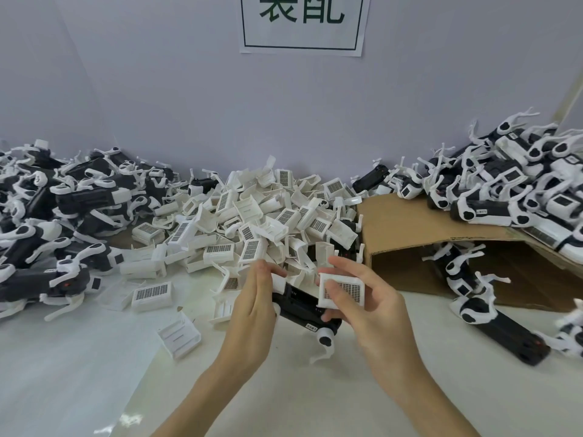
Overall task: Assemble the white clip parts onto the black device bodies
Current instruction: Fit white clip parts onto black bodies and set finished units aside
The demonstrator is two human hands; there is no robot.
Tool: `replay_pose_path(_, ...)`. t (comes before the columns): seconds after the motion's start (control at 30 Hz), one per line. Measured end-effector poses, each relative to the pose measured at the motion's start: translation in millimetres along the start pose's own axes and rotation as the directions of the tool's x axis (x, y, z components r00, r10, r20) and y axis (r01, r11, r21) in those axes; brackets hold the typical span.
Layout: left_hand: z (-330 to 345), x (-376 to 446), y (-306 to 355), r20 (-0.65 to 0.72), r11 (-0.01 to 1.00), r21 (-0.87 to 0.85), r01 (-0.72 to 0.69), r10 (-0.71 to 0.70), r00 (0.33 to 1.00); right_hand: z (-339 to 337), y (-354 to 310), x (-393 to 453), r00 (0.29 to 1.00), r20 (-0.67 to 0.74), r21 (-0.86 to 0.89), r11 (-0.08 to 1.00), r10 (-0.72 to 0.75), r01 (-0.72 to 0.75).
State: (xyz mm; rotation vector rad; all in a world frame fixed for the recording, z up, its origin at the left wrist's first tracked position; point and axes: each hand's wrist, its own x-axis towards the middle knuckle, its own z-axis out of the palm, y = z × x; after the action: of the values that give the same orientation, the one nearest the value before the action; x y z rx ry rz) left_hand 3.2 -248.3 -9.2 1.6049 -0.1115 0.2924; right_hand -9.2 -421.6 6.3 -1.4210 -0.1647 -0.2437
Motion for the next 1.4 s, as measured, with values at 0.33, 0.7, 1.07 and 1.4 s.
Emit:
replay_pose_path(0.33, 3, 2, -3, 0.059, 0.999, -0.039, -0.032, 0.035, 0.998, 2, 10, -5, 0.992, 0.076, -0.273, 0.955, -0.098, 0.115)
replay_pose_path(0.7, 4, 1, -4, 0.072, 0.999, 0.016, -0.040, 0.038, 0.997, 3, 22, -4, 0.999, 0.010, -0.291, 0.956, -0.036, 0.037)
replay_pose_path(1.07, 1, 0, 1, 0.150, 1.000, 0.018, -0.005, 0.002, 0.989, -3, 23, -1, 0.967, 0.247, -0.526, 0.829, -0.066, 0.191)
replay_pose_path(1.4, -9, 1, 5, 0.202, 0.952, 0.130, -0.277, 0.248, 0.947, -22, 0, 6, 0.835, 0.507, -0.326, 0.944, 0.213, -0.043)
